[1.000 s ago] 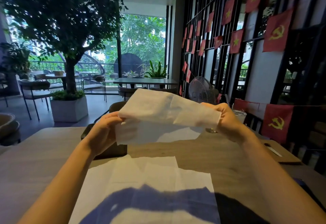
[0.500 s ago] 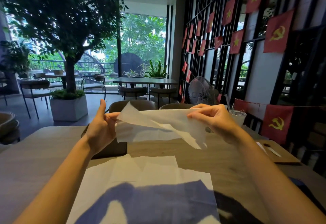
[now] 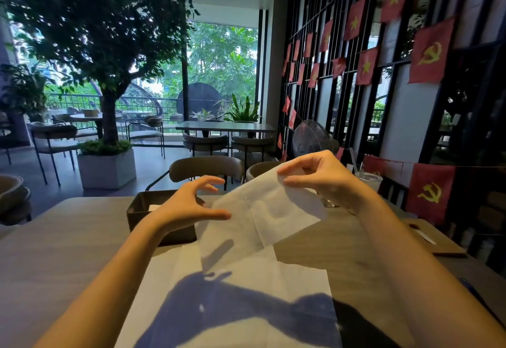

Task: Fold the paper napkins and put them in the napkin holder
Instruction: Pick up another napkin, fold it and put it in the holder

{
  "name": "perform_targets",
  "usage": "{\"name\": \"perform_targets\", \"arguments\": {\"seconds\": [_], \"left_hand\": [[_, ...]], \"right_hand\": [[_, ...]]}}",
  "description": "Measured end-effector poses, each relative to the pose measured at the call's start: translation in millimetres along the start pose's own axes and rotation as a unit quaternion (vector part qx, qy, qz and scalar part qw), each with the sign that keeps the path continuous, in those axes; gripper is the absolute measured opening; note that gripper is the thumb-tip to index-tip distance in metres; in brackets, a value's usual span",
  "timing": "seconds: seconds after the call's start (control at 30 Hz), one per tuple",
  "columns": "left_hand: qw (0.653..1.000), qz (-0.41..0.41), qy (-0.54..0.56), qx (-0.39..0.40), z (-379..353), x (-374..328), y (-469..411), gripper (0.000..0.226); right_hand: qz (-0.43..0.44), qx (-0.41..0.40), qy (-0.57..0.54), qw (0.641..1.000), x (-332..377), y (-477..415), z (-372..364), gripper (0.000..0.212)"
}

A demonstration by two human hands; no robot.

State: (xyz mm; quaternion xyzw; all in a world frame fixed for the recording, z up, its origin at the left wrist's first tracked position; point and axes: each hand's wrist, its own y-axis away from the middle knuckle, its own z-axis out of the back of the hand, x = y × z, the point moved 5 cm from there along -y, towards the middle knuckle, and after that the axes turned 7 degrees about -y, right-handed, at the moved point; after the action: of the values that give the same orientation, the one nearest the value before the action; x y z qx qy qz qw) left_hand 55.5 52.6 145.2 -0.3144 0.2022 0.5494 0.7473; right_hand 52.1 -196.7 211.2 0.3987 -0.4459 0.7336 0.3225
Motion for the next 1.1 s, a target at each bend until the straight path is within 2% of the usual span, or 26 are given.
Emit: {"name": "perform_targets", "arguments": {"seconds": [0.13,0.27,0.4,0.5,0.57,0.67,0.73,0.8,1.0,1.1], "left_hand": [[0.999,-0.006,-0.024,0.034,-18,-15,-4,0.068],[0.989,-0.036,0.088,0.113,-39,-27,1,0.031],[0.981,-0.022,0.146,0.124,-48,-28,8,0.038],[0.977,-0.016,0.178,0.119,-48,-28,12,0.047],[0.973,-0.01,0.204,0.108,-46,-29,12,0.044],[0.97,0.004,0.232,0.076,-41,-32,11,0.033],[0.968,0.016,0.245,0.046,-39,-32,8,0.029],[0.966,0.029,0.257,0.02,-38,-31,6,0.026],[0.951,0.063,0.296,-0.062,-40,-23,-1,0.019],[0.947,0.075,0.299,-0.089,-41,-20,-4,0.019]], "right_hand": [[-0.008,0.061,0.016,0.998,6,-6,-9,0.02],[-0.021,0.106,0.017,0.994,9,-9,-14,0.025],[-0.033,0.06,-0.041,0.997,2,-10,-4,0.026],[-0.099,-0.02,-0.067,0.993,-24,-11,7,0.039],[-0.18,-0.068,-0.144,0.971,-49,-7,9,0.054],[-0.307,-0.106,-0.311,0.893,-86,10,0,0.063],[-0.353,-0.107,-0.394,0.842,-108,23,-11,0.078],[-0.377,-0.102,-0.409,0.825,-119,33,-22,0.08],[-0.377,-0.089,-0.374,0.843,-115,39,-39,0.09],[-0.337,-0.087,-0.314,0.883,-102,33,-44,0.081]]}}
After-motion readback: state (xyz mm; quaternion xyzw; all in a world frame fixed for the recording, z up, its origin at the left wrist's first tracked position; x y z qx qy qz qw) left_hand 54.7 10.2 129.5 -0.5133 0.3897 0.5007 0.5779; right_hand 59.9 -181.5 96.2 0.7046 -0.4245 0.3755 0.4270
